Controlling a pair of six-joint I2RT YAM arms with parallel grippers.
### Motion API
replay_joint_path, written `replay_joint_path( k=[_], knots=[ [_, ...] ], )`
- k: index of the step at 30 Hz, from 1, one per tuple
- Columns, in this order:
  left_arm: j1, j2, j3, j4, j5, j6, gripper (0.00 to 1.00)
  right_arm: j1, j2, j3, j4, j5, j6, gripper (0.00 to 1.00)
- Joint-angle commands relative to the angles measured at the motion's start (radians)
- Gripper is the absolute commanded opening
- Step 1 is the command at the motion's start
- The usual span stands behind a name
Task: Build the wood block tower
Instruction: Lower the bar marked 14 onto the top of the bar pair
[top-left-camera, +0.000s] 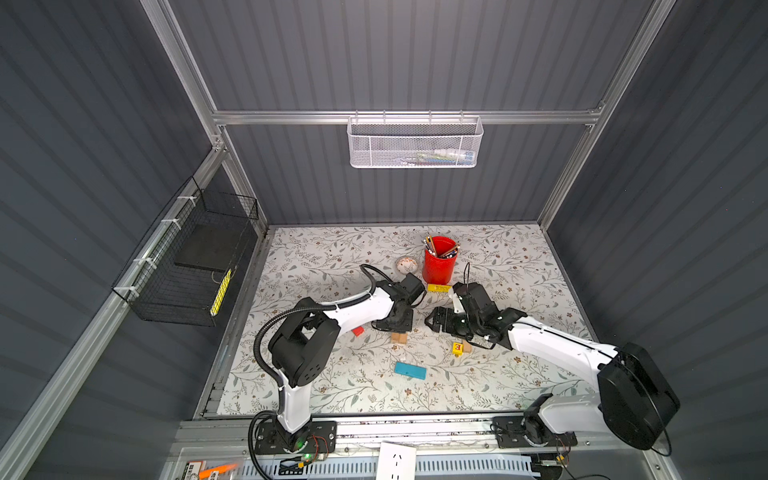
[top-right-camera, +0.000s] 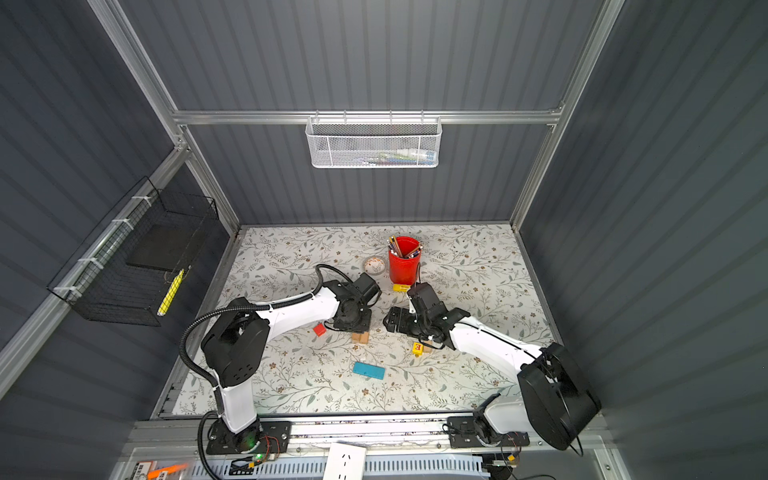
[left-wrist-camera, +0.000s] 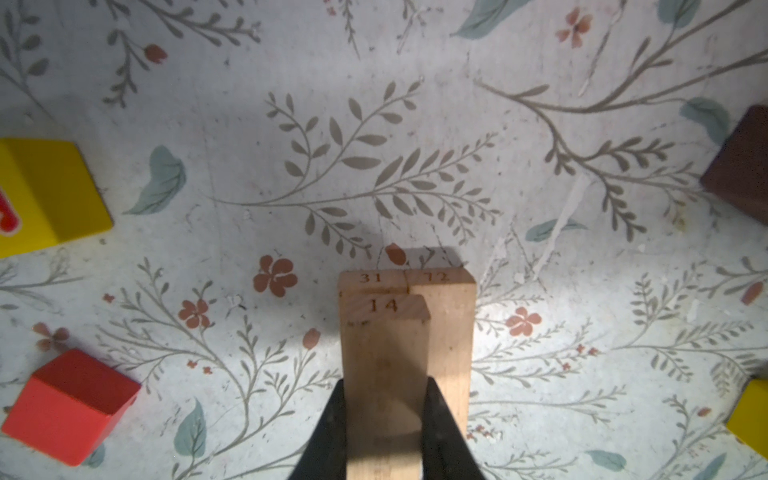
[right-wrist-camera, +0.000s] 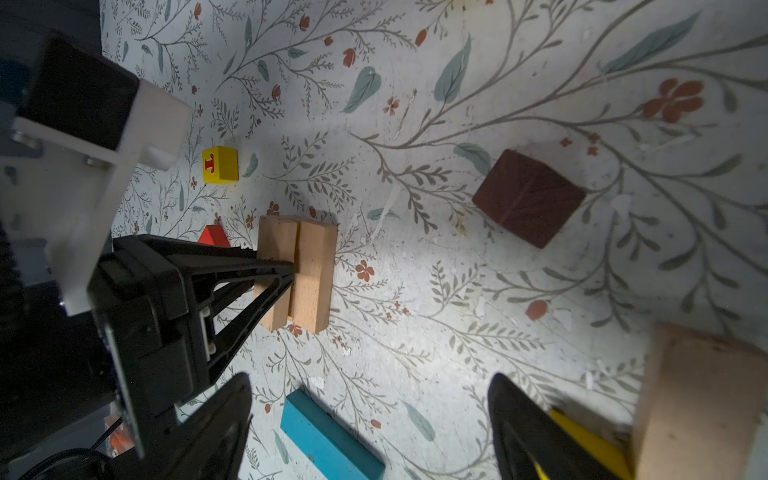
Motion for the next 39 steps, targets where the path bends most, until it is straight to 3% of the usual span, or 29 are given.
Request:
replay_joint_path(
  k=[1,26,39],
  knots=[
    [0.008,0.014,-0.013,-0.010,-0.013,0.000,0.17,-0.006,-0.009,-0.004,0.010,0.000,-0.010,0.88],
    [0.022,0.012,-0.022,0.009,0.023,-0.014,0.27,-0.005,-0.013,-0.007,0.012,-0.002,-0.008,0.89],
    [0.025,-0.020,-0.025,0.008,0.044,-0.015,0.38,-0.005,-0.019,-0.004,0.012,-0.005,-0.007,0.89]
  ],
)
